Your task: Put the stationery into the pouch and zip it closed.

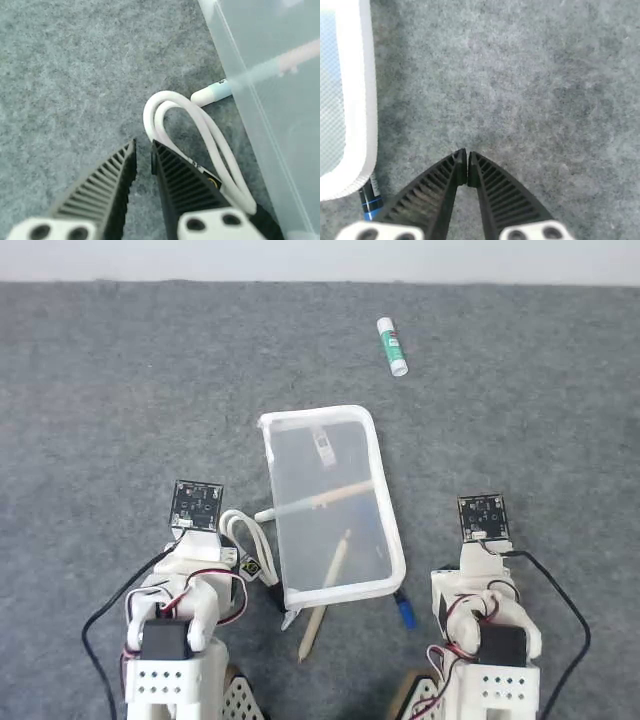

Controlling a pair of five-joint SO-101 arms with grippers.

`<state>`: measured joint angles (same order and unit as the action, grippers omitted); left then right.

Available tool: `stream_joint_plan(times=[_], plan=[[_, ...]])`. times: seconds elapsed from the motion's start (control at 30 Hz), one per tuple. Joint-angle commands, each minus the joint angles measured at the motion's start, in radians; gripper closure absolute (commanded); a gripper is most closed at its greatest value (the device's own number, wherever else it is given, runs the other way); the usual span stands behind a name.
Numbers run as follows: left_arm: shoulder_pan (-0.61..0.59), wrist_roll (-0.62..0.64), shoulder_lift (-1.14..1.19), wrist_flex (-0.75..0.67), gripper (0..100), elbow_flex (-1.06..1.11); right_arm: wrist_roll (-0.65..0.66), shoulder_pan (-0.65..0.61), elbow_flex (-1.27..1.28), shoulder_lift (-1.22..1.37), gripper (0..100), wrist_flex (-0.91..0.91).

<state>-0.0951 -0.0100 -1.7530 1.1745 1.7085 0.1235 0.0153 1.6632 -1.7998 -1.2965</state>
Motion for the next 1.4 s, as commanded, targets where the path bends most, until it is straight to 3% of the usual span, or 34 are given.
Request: stream_joint_plan(times=[0.0, 1.37], plan=[[-0.002, 0.011, -0.012, 0.003, 95, -0.021, -0.005, 0.008, 0.020, -0.015, 99.1, -0.010], [0.005, 0.012, -0.012, 0.003, 95, -0.021, -0.009, 0.018, 0.020, -0.016, 99.1, 0.012]])
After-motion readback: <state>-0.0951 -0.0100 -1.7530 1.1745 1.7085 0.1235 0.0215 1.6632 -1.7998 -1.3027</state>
